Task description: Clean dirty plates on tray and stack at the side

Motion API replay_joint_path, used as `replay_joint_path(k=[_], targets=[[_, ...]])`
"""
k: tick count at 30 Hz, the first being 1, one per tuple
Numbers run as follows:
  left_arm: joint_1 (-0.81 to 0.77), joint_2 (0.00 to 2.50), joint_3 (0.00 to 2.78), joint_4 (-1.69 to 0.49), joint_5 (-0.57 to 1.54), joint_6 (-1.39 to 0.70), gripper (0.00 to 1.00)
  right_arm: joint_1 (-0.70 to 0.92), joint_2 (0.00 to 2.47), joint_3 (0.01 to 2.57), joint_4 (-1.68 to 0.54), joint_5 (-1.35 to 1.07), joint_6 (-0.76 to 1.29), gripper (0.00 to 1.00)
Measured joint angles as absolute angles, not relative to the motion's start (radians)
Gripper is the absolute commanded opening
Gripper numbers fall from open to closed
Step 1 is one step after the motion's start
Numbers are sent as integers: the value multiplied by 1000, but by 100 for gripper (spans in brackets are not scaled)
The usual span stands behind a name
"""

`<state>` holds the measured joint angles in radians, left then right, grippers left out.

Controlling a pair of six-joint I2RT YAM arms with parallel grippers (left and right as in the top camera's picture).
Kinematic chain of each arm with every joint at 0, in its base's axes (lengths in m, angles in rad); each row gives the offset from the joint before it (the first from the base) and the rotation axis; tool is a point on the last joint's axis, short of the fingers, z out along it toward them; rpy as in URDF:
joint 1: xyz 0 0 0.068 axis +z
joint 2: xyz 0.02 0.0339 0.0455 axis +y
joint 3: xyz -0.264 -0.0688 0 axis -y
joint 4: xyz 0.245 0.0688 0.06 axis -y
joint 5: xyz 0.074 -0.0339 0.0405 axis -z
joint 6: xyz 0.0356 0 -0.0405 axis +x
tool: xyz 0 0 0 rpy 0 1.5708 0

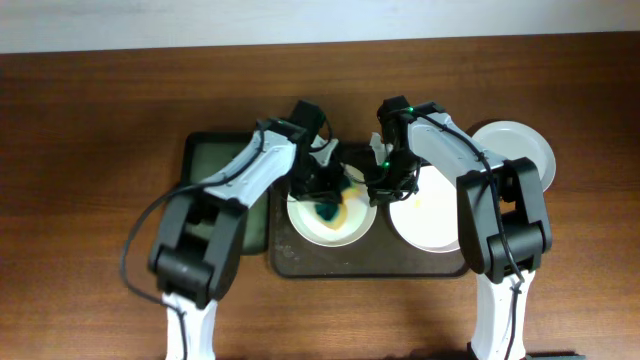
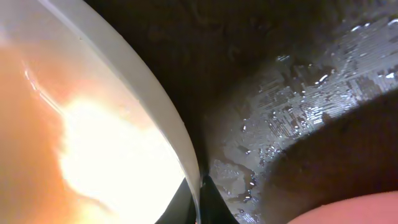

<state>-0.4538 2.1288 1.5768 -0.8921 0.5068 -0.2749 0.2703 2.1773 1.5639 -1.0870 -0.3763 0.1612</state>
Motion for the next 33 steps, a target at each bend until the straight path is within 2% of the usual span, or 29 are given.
replay_joint_path(k=[4, 5, 8, 12, 14, 16, 20, 23, 29, 33], targets=[[-435, 1953, 1581, -955, 281, -276, 0, 273, 2177, 1564, -1086, -380, 159, 35], [-422, 1905, 1583, -967, 228, -276, 0, 275, 2177, 1564, -1087, -384, 159, 38], [-364, 1768, 1590, -997, 119, -276, 4, 277, 2174, 1564, -1087, -390, 162, 38], [-250, 1625, 1600, -1068, 16, -286, 5, 278, 2172, 1564, -1087, -391, 162, 28], [-186, 1585, 1601, -1115, -15, -294, 0, 278, 2172, 1564, -1085, -390, 164, 17], [-126, 1573, 1601, -1161, -27, -305, 0, 279, 2172, 1561, -1075, -387, 159, 4], [-40, 1577, 1601, -1207, 1, -299, 0, 279, 2170, 1547, -1040, -389, 162, 4], [-31, 1577, 1601, -1212, 38, -270, 0, 279, 2170, 1564, -1064, -389, 162, 4], [9, 1578, 1601, -1223, 85, -234, 0, 278, 2169, 1882, -1292, -332, 162, 4], [61, 1578, 1601, -1223, 112, -227, 0, 284, 2153, 2044, -1318, -297, 163, 4]])
